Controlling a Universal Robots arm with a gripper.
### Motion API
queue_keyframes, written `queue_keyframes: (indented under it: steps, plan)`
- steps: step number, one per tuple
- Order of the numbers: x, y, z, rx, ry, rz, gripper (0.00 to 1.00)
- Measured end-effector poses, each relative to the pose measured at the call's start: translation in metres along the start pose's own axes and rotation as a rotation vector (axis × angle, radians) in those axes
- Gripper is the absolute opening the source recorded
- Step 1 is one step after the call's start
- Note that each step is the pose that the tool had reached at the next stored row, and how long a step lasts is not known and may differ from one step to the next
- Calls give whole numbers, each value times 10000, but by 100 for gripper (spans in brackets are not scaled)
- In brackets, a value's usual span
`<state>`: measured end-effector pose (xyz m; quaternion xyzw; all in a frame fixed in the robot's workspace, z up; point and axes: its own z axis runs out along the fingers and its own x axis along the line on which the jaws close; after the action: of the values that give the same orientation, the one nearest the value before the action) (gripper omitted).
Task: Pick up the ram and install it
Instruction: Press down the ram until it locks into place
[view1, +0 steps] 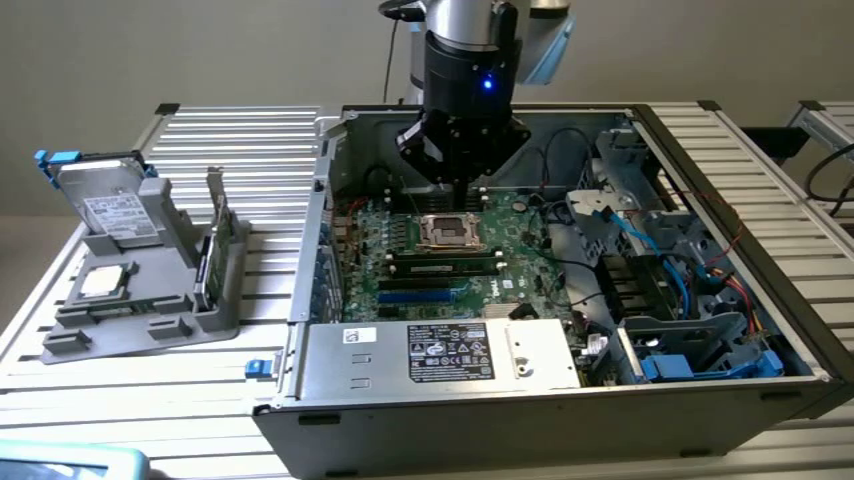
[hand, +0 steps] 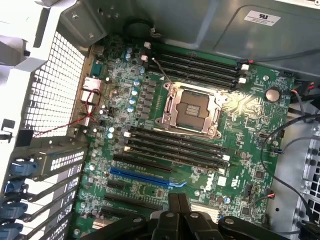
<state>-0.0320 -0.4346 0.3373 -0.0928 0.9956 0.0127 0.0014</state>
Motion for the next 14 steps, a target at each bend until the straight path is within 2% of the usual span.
queue_keyframes:
  steps: [14]
  plan:
    - [0, 0, -7, -2, -58, 2198, 11]
